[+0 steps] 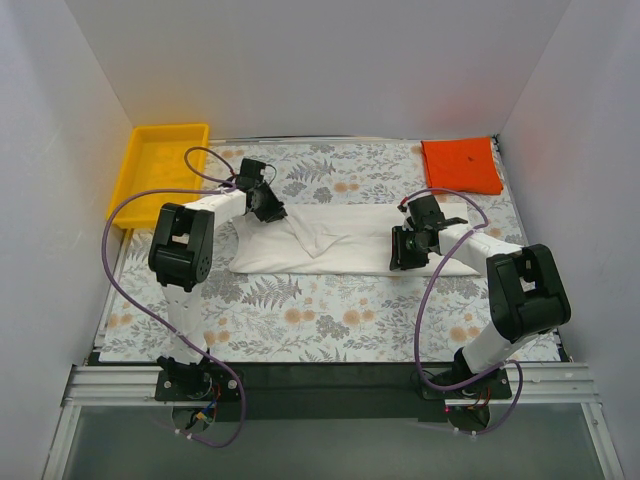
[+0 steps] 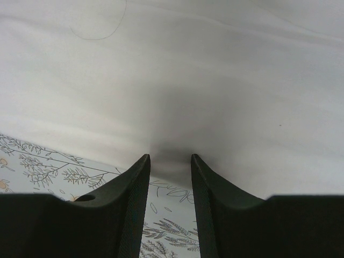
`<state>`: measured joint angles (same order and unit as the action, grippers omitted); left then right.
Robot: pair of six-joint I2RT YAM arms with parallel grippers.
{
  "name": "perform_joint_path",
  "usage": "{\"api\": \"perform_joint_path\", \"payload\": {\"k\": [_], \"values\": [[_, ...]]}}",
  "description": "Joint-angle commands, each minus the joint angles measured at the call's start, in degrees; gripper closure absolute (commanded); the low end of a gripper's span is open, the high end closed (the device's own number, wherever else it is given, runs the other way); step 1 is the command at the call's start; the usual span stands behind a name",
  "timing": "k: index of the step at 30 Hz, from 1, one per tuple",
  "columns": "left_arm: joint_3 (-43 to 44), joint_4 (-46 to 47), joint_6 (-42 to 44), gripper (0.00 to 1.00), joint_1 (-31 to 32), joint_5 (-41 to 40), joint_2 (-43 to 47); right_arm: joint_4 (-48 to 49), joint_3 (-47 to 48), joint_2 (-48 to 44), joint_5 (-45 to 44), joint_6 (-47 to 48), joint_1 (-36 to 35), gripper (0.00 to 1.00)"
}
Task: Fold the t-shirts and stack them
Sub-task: Fold the tshirt
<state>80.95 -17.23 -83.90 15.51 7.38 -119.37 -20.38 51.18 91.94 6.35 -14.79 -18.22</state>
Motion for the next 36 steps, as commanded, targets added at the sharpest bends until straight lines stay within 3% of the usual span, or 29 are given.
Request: {"api": "perform_joint_path", "payload": {"k": [1,5,8,24,36], "values": [[1.93,-1.22,1.45,0.84,0.84,-0.96,1.24,-0.89,0.76,0.08,-0.46,-0.07,0.20,0.63],[2.11,-1.22,1.98,0.98,1.02,-1.31,2.12,-0.71,0.76,-0.01,-0.20,-0.07,0.20,0.63],[1.76,-1.22,1.46,1.00,1.10,-1.66,4.13,-0.71,0.85,-0.18,-0.20,0.11,0.20,0.63],[-5.71,-4.91,-4.52,1.00,1.72,-6.41,17.76,-0.45,0.68,-0.62,-0.29,0.20,0.20,0.63],[-7.03,-1.05,-2.24,0.94,1.63,-5.55,11.98,-0.18,0.50,-0.36,0.15,0.63,0.29,0.63]]}}
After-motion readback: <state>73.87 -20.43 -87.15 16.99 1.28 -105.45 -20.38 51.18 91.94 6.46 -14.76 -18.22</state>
